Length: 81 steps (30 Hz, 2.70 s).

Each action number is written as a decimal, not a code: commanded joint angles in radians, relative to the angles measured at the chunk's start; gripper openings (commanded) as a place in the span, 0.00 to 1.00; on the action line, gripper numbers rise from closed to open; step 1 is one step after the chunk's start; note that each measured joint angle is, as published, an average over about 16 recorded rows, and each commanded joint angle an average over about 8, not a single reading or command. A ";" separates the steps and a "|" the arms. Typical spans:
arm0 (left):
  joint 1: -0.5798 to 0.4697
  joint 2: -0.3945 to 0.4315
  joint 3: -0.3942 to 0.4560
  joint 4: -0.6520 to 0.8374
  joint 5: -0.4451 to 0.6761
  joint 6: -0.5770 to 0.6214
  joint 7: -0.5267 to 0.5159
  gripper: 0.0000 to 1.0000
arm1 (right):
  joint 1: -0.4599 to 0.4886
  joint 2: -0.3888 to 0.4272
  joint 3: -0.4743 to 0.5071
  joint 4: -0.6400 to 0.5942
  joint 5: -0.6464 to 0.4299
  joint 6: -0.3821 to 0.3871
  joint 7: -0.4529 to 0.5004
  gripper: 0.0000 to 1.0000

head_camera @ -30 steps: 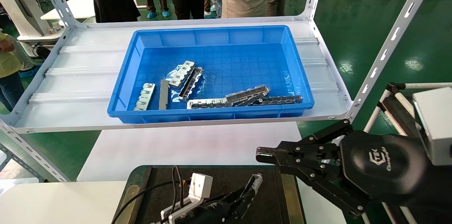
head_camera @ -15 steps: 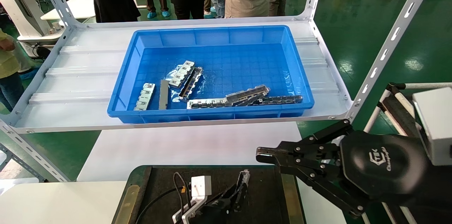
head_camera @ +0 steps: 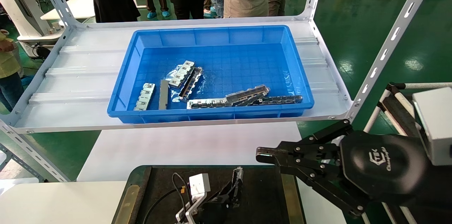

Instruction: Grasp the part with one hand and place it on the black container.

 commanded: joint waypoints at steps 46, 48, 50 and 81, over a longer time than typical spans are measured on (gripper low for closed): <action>-0.037 0.006 0.238 0.075 0.308 -0.207 -0.479 1.00 | 0.000 0.000 -0.001 0.000 0.000 0.000 0.000 1.00; -0.041 0.005 0.251 0.075 0.321 -0.215 -0.502 1.00 | 0.000 0.000 -0.001 0.000 0.000 0.000 0.000 1.00; -0.044 0.004 0.262 0.074 0.335 -0.223 -0.524 1.00 | 0.000 0.000 -0.001 0.000 0.000 0.000 0.000 1.00; -0.127 -0.219 0.313 -0.151 0.590 -0.013 -0.811 1.00 | 0.000 0.000 -0.001 0.000 0.001 0.000 -0.001 1.00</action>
